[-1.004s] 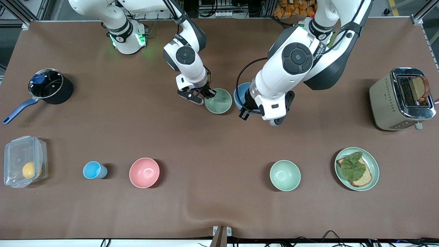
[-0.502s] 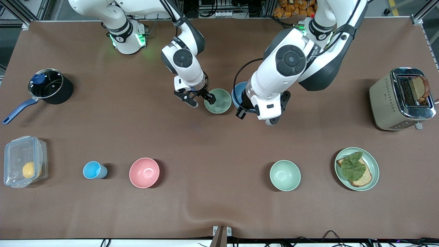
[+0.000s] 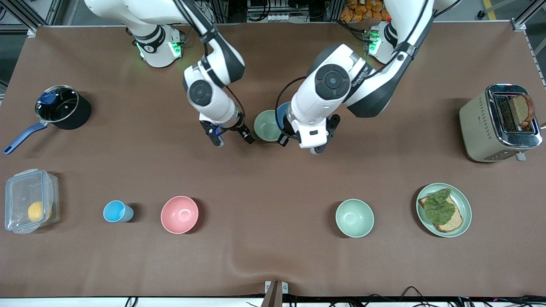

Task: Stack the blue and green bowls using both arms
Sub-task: 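Bring the bowls together and nest the blue bowl into the green bowl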

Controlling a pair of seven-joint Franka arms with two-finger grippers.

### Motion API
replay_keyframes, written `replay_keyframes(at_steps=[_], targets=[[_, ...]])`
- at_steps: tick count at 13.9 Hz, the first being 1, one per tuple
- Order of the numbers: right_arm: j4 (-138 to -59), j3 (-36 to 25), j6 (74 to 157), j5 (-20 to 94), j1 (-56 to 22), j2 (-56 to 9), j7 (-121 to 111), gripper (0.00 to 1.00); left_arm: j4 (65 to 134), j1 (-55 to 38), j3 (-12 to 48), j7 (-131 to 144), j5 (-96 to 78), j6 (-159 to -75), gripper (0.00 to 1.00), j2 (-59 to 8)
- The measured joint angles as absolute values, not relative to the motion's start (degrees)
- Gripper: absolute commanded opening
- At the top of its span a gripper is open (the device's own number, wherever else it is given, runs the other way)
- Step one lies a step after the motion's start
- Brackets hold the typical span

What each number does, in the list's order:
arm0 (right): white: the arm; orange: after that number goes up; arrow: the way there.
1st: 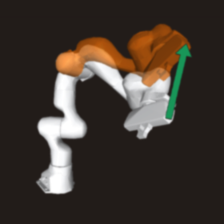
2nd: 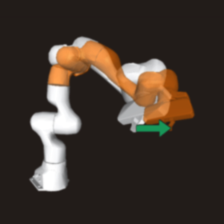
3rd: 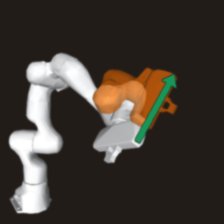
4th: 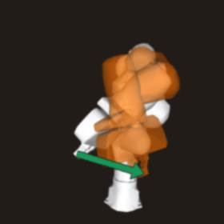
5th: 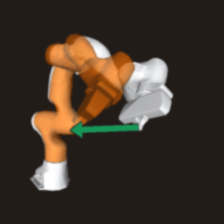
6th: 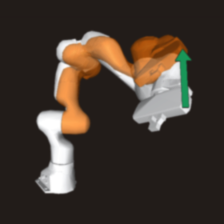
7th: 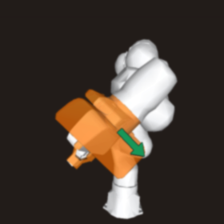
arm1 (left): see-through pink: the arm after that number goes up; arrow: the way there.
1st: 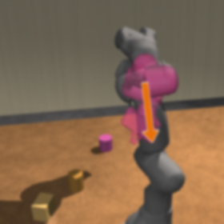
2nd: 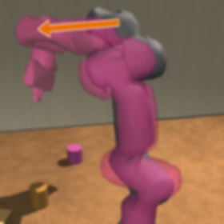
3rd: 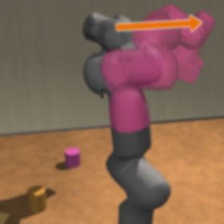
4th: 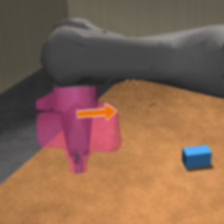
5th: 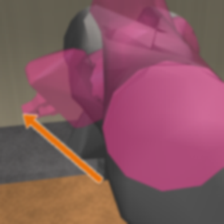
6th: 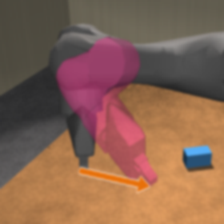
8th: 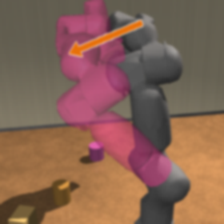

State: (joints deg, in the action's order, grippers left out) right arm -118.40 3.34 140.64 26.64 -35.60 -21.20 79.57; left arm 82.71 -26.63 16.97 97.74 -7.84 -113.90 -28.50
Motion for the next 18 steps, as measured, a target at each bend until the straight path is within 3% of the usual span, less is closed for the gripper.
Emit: replay_keyframes(at_steps=[6,11,17,18], targets=[[-118.9,3.2,140.1,38.0,-31.6,-25.2,79.6,1.00,83.0,-31.6,16.9,106.0,-3.1,-118.4,0.00,-33.9],[-119.1,3.2,140.2,55.6,-29.4,-29.0,65.9,1.00,83.1,-35.6,16.8,109.7,0.3,-123.6,0.00,-38.4],[-119.1,4.0,140.9,60.9,-30.6,-29.3,64.6,1.00,83.1,-37.3,16.7,111.2,2.0,-125.9,0.00,-40.8],[-119.1,4.0,141.0,61.0,-30.7,-29.3,64.6,1.00,83.1,-37.3,16.6,111.2,2.1,-125.9,0.25,-40.9]])
